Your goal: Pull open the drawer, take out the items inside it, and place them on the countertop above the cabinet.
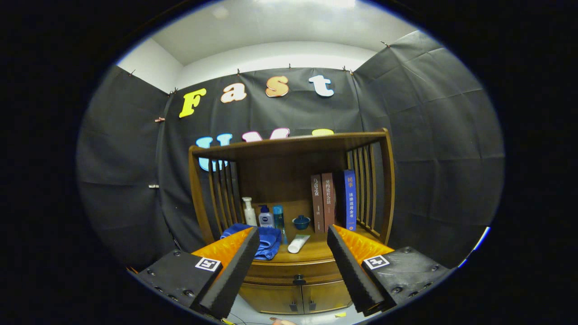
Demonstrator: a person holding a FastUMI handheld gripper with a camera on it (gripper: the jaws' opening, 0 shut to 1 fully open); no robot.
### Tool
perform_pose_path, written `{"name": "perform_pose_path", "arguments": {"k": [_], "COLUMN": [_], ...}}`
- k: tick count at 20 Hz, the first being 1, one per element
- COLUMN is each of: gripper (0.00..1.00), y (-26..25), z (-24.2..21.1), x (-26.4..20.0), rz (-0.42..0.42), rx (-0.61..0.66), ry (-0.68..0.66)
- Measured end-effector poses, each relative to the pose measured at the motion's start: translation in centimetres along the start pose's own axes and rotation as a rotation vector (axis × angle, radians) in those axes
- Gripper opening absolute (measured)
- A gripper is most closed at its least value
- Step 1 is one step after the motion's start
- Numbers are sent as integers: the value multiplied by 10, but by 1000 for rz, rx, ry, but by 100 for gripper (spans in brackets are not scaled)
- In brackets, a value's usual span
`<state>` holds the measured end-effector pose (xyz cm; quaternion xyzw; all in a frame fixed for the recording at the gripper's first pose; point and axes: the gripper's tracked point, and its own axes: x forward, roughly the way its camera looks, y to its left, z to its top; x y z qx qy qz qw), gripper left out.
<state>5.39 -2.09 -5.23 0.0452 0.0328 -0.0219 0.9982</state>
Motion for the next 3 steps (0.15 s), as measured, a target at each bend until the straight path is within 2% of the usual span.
{"name": "perform_pose_path", "arguments": {"k": [3], "gripper": [99], "y": [-2], "z": [16], "x": [-12], "rz": [-3], "rx": [-18], "ry": [-6]}}
